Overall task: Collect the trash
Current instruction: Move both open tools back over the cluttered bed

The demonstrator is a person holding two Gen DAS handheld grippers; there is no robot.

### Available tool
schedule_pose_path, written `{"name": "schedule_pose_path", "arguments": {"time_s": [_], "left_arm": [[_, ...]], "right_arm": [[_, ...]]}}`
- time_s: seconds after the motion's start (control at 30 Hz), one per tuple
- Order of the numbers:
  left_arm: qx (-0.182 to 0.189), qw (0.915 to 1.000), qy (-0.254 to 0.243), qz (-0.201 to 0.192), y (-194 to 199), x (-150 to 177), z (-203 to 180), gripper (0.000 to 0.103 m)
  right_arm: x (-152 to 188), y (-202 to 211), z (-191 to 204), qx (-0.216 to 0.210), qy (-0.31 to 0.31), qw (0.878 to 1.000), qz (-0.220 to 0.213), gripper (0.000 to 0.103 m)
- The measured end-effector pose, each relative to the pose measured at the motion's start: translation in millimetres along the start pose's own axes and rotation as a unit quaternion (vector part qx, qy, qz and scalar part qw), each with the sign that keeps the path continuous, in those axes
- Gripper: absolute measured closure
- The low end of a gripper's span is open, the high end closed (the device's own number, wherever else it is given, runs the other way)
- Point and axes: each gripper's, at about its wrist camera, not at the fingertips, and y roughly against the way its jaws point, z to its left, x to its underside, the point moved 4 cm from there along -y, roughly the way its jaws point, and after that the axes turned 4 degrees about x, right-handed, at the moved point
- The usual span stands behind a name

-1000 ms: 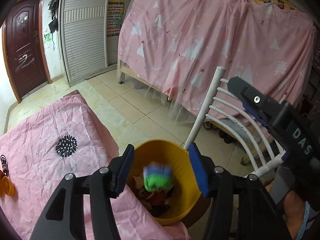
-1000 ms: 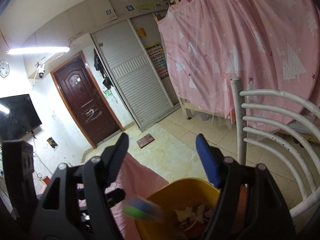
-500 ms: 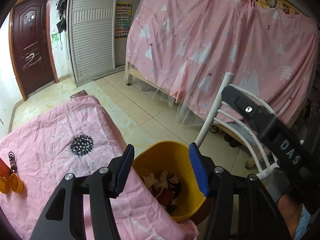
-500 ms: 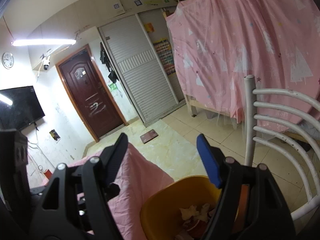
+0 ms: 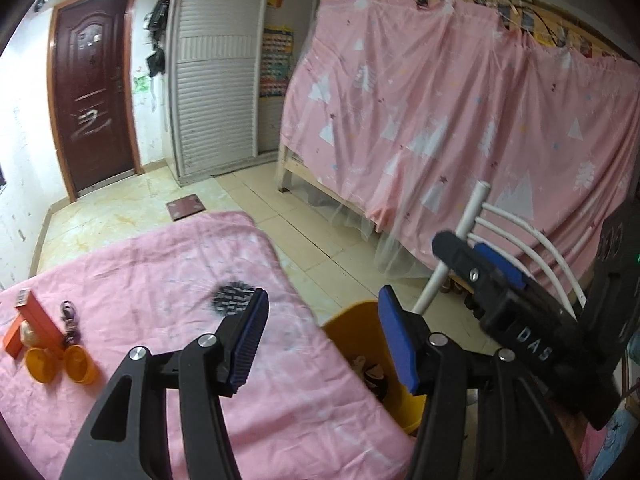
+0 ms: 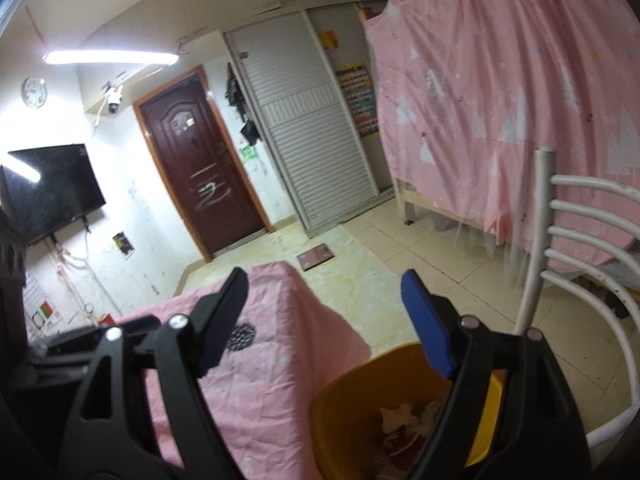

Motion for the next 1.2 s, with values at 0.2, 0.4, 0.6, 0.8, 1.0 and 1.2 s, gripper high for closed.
{"name": "schedule_pose_path", "arguments": {"time_s": [0.2, 0.4, 0.6, 0.8, 1.0, 1.2], "left_arm": [[-0.026, 0.9989, 0.026, -0.028, 33, -9, 42, 0.052], [-0.052, 0.9959, 0.051, -0.054, 66, -19, 90, 0.052], [-0.076, 0.9923, 0.062, -0.075, 97, -24, 129, 0.051], [-0.121, 0.9866, 0.075, -0.079, 119, -25, 176, 0.048], [-0.16, 0.9799, 0.093, -0.075, 133, -23, 226, 0.048], [-0.192, 0.973, 0.116, -0.056, 136, -12, 277, 0.048]], "right_arm": [[14, -19, 32, -0.025, 0.018, 0.999, 0.029, 0.025], [25, -32, 62, -0.043, 0.035, 0.997, 0.049, 0.025], [35, -40, 98, -0.061, 0.062, 0.994, 0.068, 0.025], [48, -50, 135, -0.078, 0.096, 0.989, 0.086, 0.022], [57, -57, 169, -0.096, 0.13, 0.982, 0.102, 0.018], [75, -69, 203, -0.108, 0.165, 0.972, 0.125, 0.016]]}}
